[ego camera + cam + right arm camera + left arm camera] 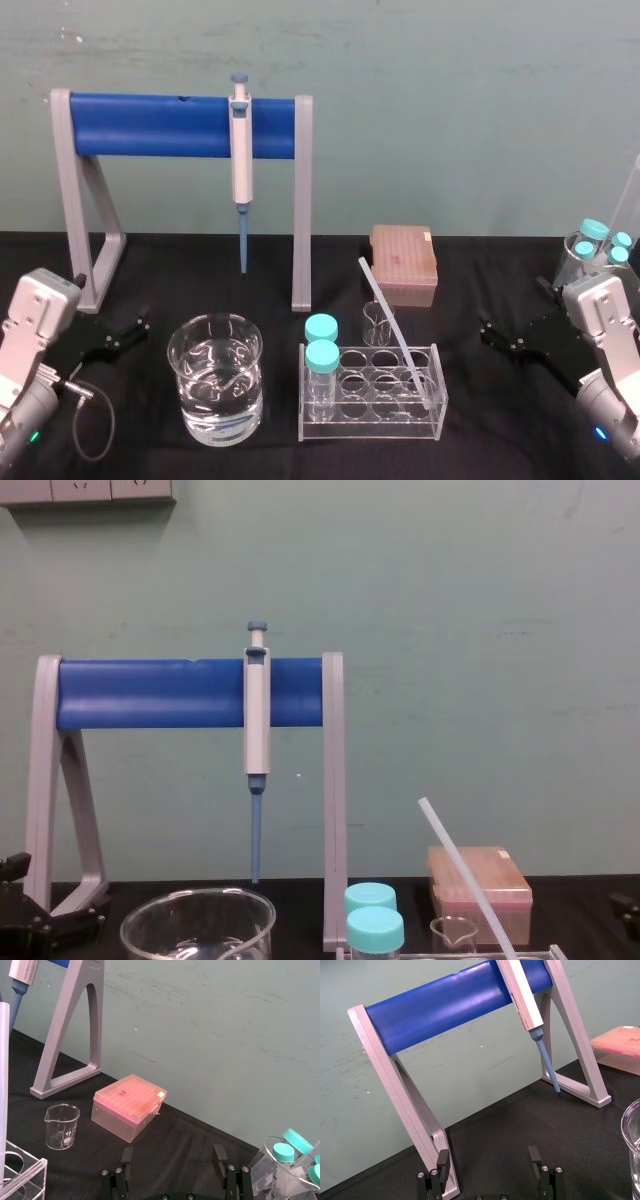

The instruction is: Pick up the stirring rod with one hand, then place it down.

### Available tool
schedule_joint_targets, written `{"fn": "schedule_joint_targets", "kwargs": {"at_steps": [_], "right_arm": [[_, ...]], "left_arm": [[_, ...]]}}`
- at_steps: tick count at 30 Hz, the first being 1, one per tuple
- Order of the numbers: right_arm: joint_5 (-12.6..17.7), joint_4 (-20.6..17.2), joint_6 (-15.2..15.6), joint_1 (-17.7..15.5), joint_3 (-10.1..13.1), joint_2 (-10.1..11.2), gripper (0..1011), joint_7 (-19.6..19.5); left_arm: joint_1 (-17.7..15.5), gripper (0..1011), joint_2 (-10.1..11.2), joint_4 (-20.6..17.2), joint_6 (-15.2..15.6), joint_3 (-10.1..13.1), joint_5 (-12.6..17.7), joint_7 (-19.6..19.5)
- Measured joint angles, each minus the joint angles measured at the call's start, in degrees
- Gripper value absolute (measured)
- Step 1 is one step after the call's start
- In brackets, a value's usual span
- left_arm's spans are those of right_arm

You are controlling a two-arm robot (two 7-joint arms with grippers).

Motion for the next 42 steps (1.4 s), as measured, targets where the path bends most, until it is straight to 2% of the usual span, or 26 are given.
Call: {"fn": "schedule_joint_targets", "kwargs": {"at_steps": [26, 29, 37, 40, 42], "right_arm": [[0.0, 0.0, 0.0, 0.0, 0.0, 0.0, 1003, 0.0], [0.5, -0.6, 0.1, -0.5, 0.8, 0.1, 1003, 0.9], [0.8, -6.4, 2.3, -2.9, 2.9, 2.4, 1003, 2.8], [1.4, -9.5, 4.2, -3.7, 3.8, 3.6, 1003, 4.0], [2.1, -11.6, 6.7, -3.8, 4.3, 4.5, 1003, 5.5]], "left_arm": [[0.0, 1005, 0.0, 0.0, 0.0, 0.0, 0.0, 0.0], [0.0, 1005, 0.0, 0.0, 0.0, 0.0, 0.0, 0.0], [0.0, 1005, 0.0, 0.0, 0.0, 0.0, 0.0, 0.0], [0.0, 1005, 0.0, 0.0, 0.0, 0.0, 0.0, 0.0], [0.0, 1005, 0.0, 0.0, 0.0, 0.0, 0.0, 0.0]]}}
